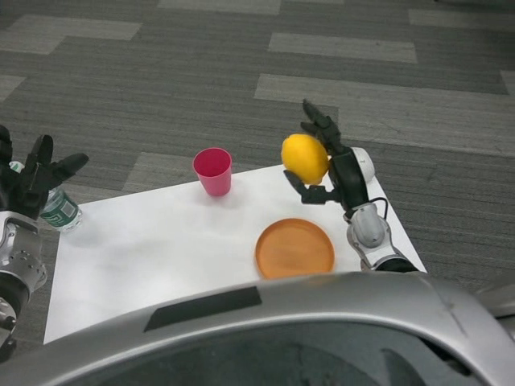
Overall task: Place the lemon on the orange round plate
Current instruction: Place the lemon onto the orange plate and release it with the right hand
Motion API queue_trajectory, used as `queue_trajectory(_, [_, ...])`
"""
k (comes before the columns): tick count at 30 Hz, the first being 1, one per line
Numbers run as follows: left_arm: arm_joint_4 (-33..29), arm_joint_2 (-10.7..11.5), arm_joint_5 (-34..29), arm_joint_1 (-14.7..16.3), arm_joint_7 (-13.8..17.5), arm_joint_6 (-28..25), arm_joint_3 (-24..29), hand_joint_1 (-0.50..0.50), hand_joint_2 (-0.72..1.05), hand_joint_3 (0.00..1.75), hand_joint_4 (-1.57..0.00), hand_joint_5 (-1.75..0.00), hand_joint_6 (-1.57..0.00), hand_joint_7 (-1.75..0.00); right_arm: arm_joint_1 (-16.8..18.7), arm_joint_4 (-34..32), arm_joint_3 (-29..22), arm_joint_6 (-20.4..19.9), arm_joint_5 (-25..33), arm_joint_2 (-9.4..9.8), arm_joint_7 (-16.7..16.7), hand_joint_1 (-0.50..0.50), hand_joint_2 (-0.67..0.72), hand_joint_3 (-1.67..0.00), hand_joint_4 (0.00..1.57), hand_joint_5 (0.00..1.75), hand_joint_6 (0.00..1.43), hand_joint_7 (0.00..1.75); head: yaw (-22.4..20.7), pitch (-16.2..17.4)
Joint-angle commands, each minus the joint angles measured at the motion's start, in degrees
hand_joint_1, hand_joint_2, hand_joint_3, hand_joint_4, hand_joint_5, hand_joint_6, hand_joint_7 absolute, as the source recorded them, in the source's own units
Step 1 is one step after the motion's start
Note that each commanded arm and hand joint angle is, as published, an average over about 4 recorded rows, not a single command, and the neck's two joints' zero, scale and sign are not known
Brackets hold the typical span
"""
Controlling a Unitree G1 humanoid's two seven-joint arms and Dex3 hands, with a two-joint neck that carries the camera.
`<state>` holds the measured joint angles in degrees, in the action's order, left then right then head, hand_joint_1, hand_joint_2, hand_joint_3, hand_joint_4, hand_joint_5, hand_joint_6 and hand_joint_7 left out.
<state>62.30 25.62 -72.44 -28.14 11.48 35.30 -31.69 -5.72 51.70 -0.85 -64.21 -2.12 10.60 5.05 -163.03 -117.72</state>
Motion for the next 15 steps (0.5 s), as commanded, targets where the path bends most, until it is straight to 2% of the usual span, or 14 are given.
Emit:
queue_trajectory(1, [-0.3, 0.9, 0.5, 0.1, 0.1, 0.5, 0.3, 0.50, 0.96, 0.09, -0.04, 0.00, 0.00, 0.00, -1.0, 1.6, 1.4, 0.0, 0.6, 0.30, 0.1, -0.12, -0.60, -0.95, 0.00, 0.87, 0.00, 0.16, 0.0, 0.2])
queue_trajectory(9, [-0.3, 0.9, 0.5, 0.1, 0.1, 0.5, 0.2, 0.50, 0.96, 0.09, -0.04, 0.00, 0.00, 0.00, 1.2, 2.6, 2.1, 0.0, 0.8, 0.47, 0.0, -0.12, -0.60, -0.95, 0.00, 0.87, 0.00, 0.16, 0.1, 0.3])
queue_trajectory(11, [-0.3, 0.9, 0.5, 0.1, 0.1, 0.5, 0.3, 0.50, 0.96, 0.07, -0.04, 0.00, 0.00, 0.00, 1.6, 3.8, 2.1, 0.0, 0.8, 0.47, 0.1, -0.15, -0.60, -0.95, 0.00, 0.87, 0.00, 0.14, 0.1, 0.3])
queue_trajectory(15, [-0.3, 0.9, 0.5, 0.1, 0.1, 0.5, 0.2, 0.50, 0.96, 0.07, -0.04, 0.00, 0.00, 0.00, 1.9, 7.7, 2.1, 0.0, 0.8, 0.47, 0.0, -0.12, -0.60, -0.95, 0.00, 0.87, 0.00, 0.14, 0.4, 0.6])
